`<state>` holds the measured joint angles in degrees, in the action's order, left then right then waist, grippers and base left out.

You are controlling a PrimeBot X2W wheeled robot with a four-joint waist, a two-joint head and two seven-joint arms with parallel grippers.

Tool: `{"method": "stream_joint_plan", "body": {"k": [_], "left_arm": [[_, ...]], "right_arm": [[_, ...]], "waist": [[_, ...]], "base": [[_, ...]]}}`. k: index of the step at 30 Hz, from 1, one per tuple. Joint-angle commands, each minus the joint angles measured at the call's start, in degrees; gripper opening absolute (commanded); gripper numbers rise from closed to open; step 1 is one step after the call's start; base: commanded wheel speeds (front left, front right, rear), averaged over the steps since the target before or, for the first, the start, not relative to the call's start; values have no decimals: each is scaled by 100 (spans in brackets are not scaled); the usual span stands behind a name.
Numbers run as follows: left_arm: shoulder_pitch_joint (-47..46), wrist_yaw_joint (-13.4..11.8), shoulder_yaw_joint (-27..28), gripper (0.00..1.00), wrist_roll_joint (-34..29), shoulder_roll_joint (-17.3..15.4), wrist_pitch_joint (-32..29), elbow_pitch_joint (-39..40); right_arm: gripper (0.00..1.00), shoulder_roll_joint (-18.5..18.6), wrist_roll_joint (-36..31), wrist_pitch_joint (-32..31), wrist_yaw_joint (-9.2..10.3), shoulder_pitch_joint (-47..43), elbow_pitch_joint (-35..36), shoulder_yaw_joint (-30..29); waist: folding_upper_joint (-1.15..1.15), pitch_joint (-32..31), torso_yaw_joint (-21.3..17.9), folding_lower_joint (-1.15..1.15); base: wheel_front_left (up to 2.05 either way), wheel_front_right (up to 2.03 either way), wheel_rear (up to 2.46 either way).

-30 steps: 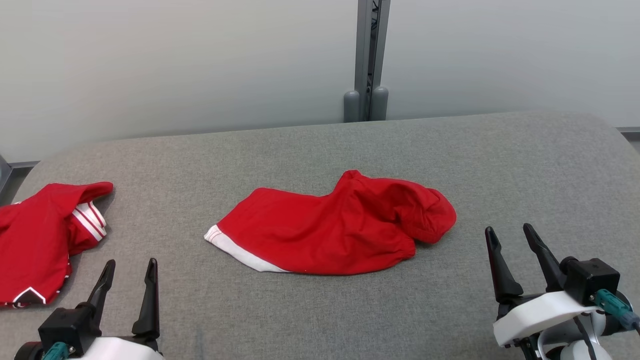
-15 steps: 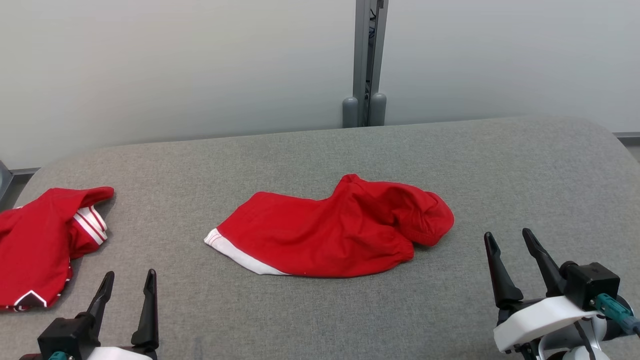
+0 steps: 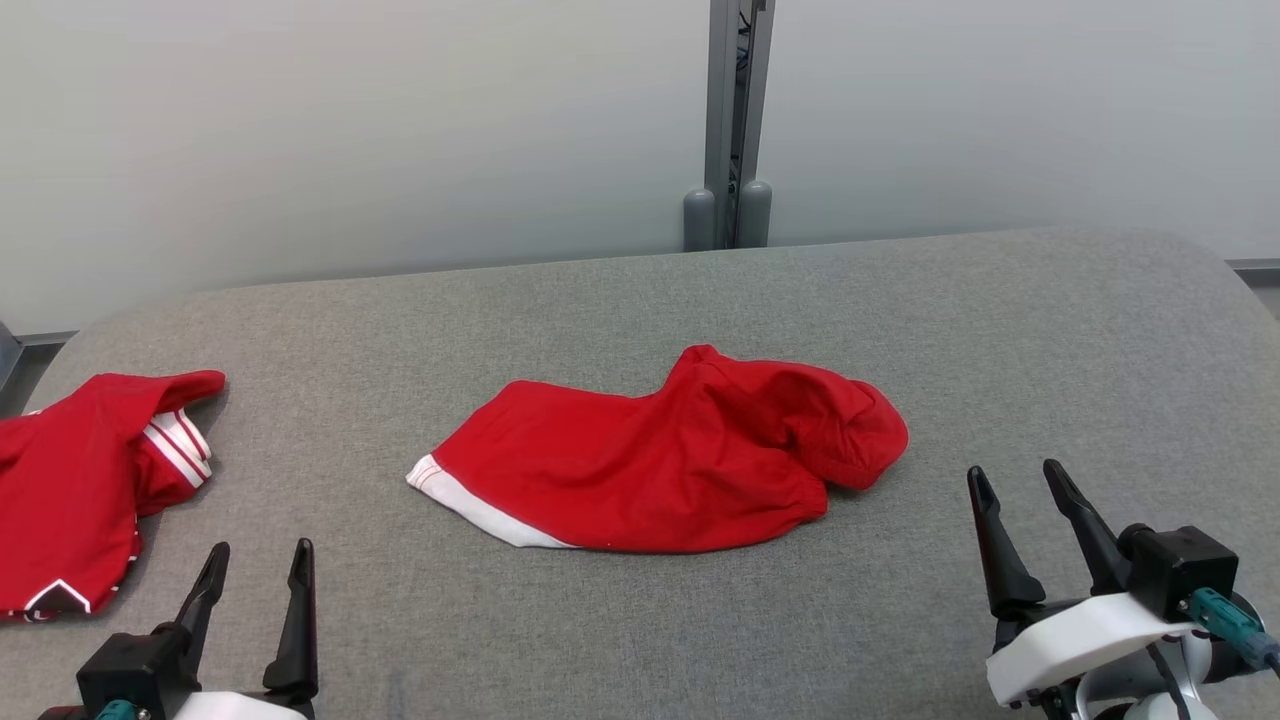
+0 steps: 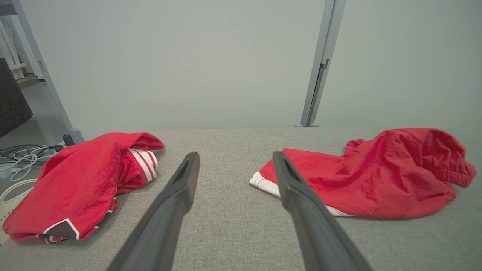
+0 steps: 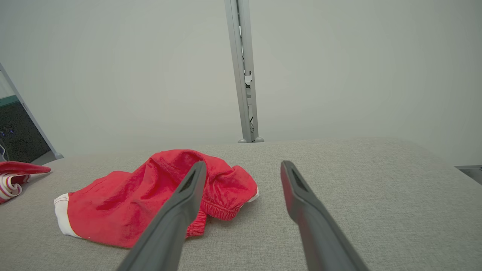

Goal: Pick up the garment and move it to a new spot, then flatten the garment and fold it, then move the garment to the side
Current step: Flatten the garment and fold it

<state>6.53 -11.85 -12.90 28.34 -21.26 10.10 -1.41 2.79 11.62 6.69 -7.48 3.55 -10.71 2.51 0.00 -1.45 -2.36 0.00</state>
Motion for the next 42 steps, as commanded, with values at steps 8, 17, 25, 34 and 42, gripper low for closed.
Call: {"method": "stream_joint_plan", "body": {"k": [8,17,25,34,42], "left_arm": [[-171,-25,-25,100,4,-60,-12,29],[-678,80,-165,100,-90,-5,26,25],[-1267,296,-282,100,-101,154,225,-269],[-1698,475,-309,100,-123,301,402,-627],[-1683,488,-253,100,-172,324,473,-801]], "right_arm": [[100,26,-7,37,-2,83,-48,21],[100,27,-43,-110,-2,330,-375,254],[100,54,-30,20,-2,754,-1323,508],[76,133,56,292,-2,1468,-2378,614],[0,181,232,567,-1,1342,-2461,856]], "waist": [[0,90,56,0],[0,623,432,0],[0,1143,867,0],[0,1494,1097,0],[0,1392,935,0]], "base": [[0,0,0],[0,0,0],[0,0,0],[0,0,0],[0,0,0]]}}
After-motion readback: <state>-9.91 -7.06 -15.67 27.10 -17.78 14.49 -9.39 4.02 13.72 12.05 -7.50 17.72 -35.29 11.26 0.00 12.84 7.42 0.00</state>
